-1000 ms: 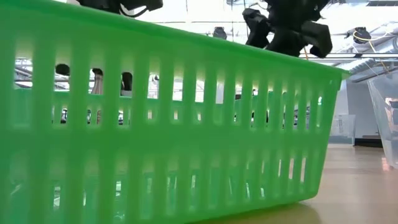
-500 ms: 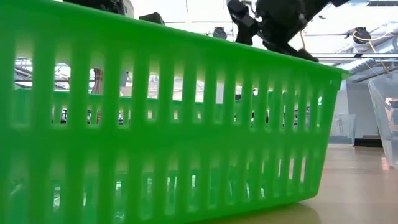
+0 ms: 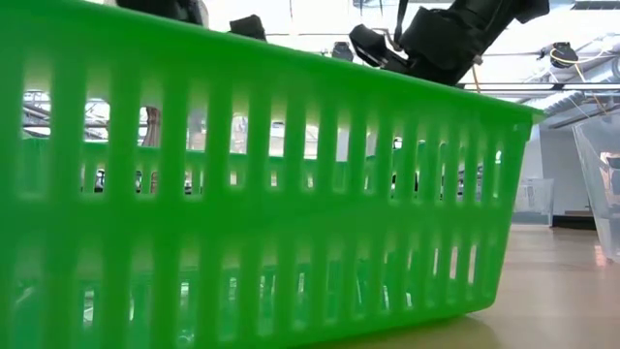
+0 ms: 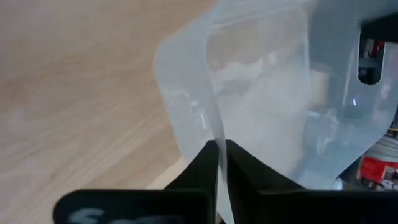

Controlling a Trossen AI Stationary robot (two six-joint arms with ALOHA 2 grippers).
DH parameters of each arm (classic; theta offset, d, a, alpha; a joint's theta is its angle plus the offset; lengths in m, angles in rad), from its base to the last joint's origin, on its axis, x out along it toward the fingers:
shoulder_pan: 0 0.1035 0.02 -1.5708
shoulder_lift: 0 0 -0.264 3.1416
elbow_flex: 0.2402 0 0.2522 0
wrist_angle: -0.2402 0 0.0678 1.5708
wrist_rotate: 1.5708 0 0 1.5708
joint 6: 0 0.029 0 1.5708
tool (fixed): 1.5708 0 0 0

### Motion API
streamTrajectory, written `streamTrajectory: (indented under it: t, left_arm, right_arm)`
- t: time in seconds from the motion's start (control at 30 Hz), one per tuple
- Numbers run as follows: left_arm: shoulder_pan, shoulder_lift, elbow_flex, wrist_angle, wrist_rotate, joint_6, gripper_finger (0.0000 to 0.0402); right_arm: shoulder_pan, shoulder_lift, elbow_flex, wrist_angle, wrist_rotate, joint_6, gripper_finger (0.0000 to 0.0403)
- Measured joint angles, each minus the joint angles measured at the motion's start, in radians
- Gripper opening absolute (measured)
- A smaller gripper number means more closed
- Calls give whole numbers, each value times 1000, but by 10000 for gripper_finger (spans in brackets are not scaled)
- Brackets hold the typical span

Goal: Stack baskets by color
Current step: Stack the middle transparent bin on top of the top right transparent bin

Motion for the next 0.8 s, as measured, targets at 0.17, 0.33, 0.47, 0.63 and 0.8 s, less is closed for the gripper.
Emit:
streamTrajectory:
  t: [0.17,0.33,0.47,0.63,0.8]
  left_arm:
    - [-26,0,0,65,-79,0,162]
    - [-40,0,0,146,-251,-78,251]
    - [-48,-6,0,173,-392,-208,308]
    - [-44,-8,0,176,-536,-397,355]
    - [-40,-19,2,153,-647,-650,362]
  right_arm:
    - [1,0,0,-14,-6,33,6]
    - [25,0,0,-44,-7,124,2]
    - [50,0,1,-58,-1,198,1]
    - [80,-2,3,-57,21,290,1]
    - [106,-2,4,-65,84,386,1]
